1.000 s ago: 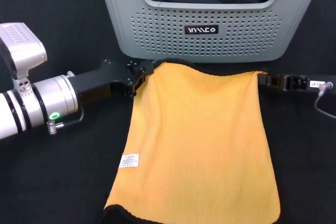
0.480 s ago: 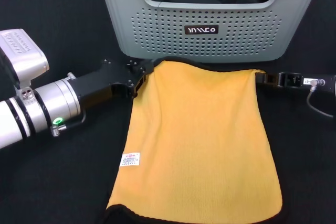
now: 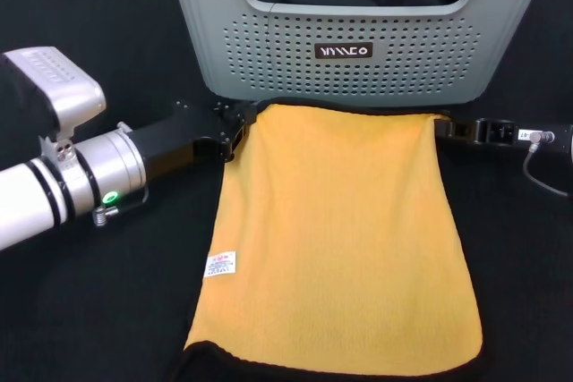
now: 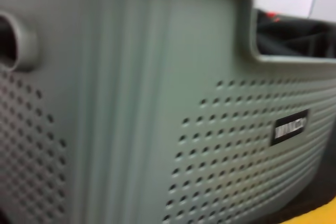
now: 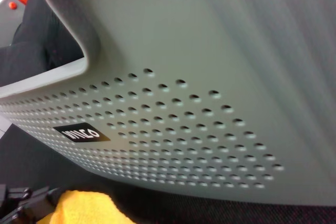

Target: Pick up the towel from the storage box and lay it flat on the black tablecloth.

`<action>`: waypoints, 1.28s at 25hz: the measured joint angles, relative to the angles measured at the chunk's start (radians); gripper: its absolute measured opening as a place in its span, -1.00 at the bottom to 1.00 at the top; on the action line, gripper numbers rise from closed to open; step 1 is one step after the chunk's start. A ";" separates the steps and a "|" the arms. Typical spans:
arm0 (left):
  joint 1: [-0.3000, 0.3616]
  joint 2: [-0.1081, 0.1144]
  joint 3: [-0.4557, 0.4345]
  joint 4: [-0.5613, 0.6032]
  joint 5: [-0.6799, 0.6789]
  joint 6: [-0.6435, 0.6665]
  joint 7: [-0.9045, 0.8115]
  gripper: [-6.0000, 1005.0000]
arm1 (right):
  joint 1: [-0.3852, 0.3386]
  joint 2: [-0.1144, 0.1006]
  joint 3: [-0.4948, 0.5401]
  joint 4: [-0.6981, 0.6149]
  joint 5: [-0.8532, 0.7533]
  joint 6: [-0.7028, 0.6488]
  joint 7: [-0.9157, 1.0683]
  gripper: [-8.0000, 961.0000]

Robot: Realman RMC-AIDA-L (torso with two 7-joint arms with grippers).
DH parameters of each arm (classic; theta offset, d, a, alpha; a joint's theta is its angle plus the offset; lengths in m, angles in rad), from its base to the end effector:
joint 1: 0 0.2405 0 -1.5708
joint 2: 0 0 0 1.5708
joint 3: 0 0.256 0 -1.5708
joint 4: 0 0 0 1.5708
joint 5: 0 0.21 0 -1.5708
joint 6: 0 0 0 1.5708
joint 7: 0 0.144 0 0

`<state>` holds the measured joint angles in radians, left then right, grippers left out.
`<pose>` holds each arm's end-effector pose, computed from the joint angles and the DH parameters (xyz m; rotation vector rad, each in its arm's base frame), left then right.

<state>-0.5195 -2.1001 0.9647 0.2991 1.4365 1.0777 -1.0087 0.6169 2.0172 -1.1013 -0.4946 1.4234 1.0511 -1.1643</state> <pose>-0.2909 0.3418 -0.0613 -2.3571 -0.7222 -0.6722 0.2640 0.3842 -0.0323 -2.3444 1.4061 0.5885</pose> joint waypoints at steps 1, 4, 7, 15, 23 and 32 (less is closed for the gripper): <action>-0.005 0.000 0.000 -0.003 0.000 -0.014 -0.002 -0.87 | -0.003 0.000 0.001 -0.001 -0.001 0.000 -0.002 -0.66; -0.012 0.000 -0.003 -0.006 -0.001 -0.041 -0.008 -0.85 | -0.012 -0.001 0.006 -0.005 0.000 0.005 -0.012 -0.65; -0.010 0.001 -0.006 -0.002 -0.010 -0.043 -0.015 -0.77 | -0.025 -0.003 0.009 -0.007 0.002 0.006 -0.015 -0.49; 0.065 0.009 -0.006 0.094 -0.014 0.037 -0.091 -0.18 | -0.140 -0.008 0.020 -0.145 0.012 0.045 -0.008 0.03; 0.159 0.012 -0.028 0.196 -0.015 0.158 -0.158 0.52 | -0.240 -0.006 0.199 -0.251 0.032 0.264 -0.082 0.47; 0.182 0.062 -0.031 0.214 -0.009 0.543 -0.207 0.78 | -0.217 -0.001 0.260 -0.251 0.065 0.633 -0.385 0.85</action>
<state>-0.3376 -2.0380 0.9334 0.5136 1.4275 1.6205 -1.2154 0.3995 2.0164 -0.8411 -0.7453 1.4885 1.6839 -1.5497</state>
